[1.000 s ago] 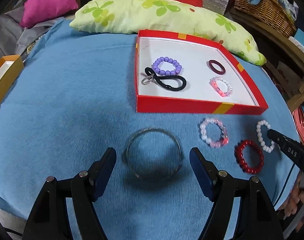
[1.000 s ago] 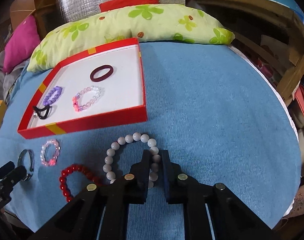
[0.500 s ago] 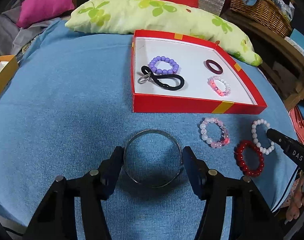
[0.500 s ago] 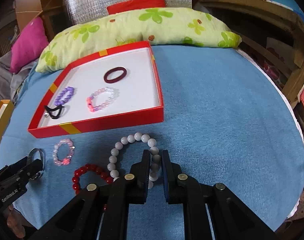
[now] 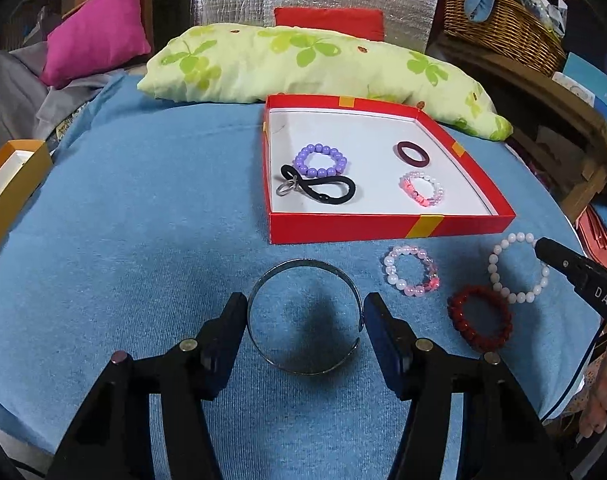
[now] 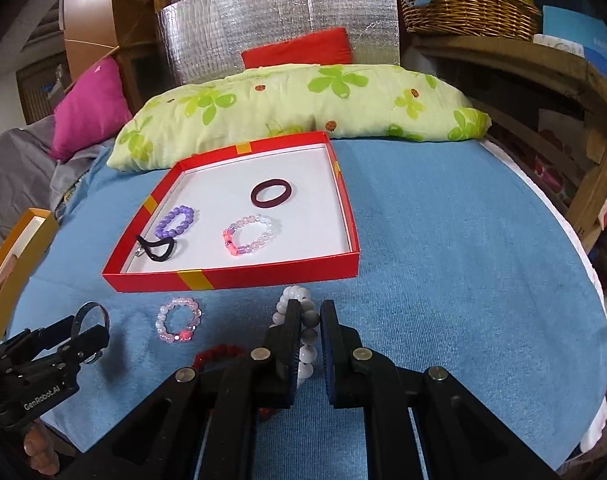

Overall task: Organize jewelry
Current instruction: 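Grasp the silver bangle with the left tool while the right tool grasps the white bead bracelet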

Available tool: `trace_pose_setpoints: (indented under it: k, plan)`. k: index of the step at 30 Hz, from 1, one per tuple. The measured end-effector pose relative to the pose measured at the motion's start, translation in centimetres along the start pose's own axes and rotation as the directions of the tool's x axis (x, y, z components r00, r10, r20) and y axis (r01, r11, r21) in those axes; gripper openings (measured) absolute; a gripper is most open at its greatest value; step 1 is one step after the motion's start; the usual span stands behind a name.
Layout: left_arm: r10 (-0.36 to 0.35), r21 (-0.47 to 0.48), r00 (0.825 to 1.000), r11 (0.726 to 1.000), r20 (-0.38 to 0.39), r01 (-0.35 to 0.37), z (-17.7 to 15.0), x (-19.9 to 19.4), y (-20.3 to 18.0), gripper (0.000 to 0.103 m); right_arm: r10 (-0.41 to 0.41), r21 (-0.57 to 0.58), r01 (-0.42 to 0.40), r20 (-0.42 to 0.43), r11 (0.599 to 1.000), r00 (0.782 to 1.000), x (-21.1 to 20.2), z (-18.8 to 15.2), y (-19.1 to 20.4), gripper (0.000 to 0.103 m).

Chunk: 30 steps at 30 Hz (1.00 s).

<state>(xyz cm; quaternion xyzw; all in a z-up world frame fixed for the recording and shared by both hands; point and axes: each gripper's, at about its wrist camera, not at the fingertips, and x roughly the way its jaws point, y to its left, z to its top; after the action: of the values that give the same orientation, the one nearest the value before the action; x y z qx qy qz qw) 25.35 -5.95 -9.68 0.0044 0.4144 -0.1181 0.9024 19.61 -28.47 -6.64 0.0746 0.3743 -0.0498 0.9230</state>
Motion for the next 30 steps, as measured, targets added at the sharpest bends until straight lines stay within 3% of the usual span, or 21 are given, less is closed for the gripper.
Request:
trace_pose_setpoints:
  k: [8,21,30]
  plan:
    - [0.018,0.033,1.0,0.999,0.023,-0.019,0.1,-0.6,-0.7,0.062,0.022,0.009,-0.023,0.027,1.0,0.999,-0.9,0.1,-0.1,0.011]
    - [-0.03,0.073,0.996,0.997,0.081,0.024,1.6,-1.8,-2.6,0.062,0.073,0.02,-0.077,0.136,0.997,0.988,-3.0,1.8,0.0,0.011]
    - [-0.096,0.095,0.988,0.992,0.123,0.084,5.7,-1.7,-3.8,0.062,0.074,0.062,-0.084,0.148,0.995,0.986,-0.3,5.3,-0.8,0.011]
